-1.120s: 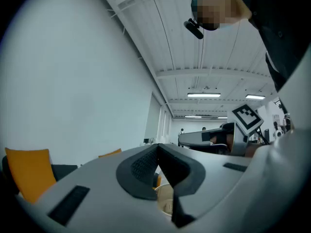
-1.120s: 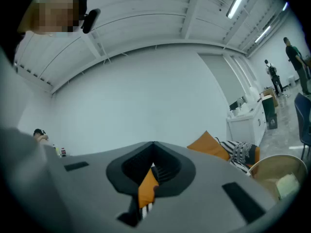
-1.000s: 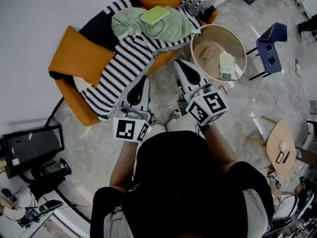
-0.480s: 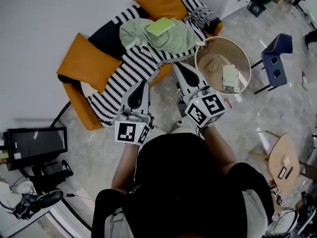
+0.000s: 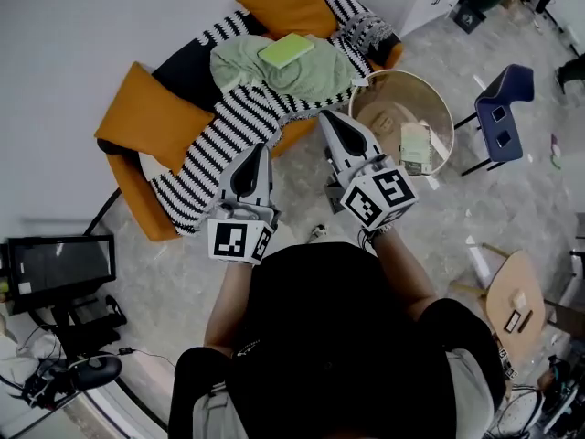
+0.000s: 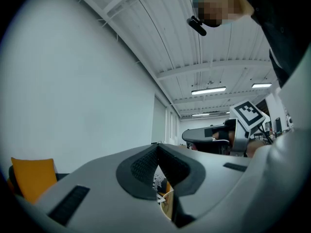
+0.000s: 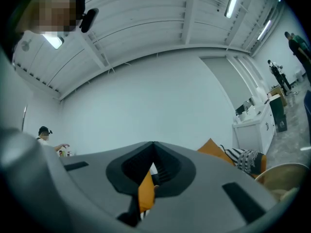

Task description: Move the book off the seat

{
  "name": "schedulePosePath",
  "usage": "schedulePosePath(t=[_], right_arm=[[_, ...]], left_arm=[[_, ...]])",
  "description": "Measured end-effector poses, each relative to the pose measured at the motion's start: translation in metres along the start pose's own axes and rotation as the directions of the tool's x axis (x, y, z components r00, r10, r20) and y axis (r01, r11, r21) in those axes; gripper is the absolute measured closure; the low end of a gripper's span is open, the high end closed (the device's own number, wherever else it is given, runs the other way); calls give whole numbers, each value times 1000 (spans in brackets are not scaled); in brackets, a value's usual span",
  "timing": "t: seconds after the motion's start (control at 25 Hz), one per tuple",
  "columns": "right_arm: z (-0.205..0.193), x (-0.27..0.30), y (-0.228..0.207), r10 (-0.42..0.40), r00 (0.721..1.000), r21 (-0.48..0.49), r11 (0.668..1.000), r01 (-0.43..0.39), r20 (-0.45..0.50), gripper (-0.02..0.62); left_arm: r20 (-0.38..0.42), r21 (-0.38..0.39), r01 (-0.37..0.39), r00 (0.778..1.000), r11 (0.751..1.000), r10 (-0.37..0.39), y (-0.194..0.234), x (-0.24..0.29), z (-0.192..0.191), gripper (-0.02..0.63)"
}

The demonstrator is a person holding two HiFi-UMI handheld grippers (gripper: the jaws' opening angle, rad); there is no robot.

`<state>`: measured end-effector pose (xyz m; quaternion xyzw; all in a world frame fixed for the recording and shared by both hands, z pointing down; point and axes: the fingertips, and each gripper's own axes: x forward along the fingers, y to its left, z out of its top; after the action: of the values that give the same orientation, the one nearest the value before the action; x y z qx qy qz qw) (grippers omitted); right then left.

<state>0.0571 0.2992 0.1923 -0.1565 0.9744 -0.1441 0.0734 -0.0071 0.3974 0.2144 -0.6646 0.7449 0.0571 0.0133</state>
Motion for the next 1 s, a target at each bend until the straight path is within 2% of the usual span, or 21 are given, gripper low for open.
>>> schedulePosePath(t=[0.28, 0.56, 0.72, 1.0], right_arm=[[-1, 27, -22, -34, 999, -19, 999, 34, -24, 583], [-1, 89, -48, -75, 997, -40, 997, 73, -35, 583], [4, 134, -68, -115, 993, -51, 992, 113, -36, 583], [-4, 205, -102, -219, 975, -38, 975, 218, -41, 581]], left_arm=[[2, -19, 11, 1000, 1000, -11, 23, 28, -7, 597], [-3, -40, 54, 999, 998, -54, 74, 87, -15, 597], [1, -64, 97, 995, 993, -97, 108, 129, -16, 597], [-40, -120, 188, 980, 975, -194, 161, 189, -36, 597]])
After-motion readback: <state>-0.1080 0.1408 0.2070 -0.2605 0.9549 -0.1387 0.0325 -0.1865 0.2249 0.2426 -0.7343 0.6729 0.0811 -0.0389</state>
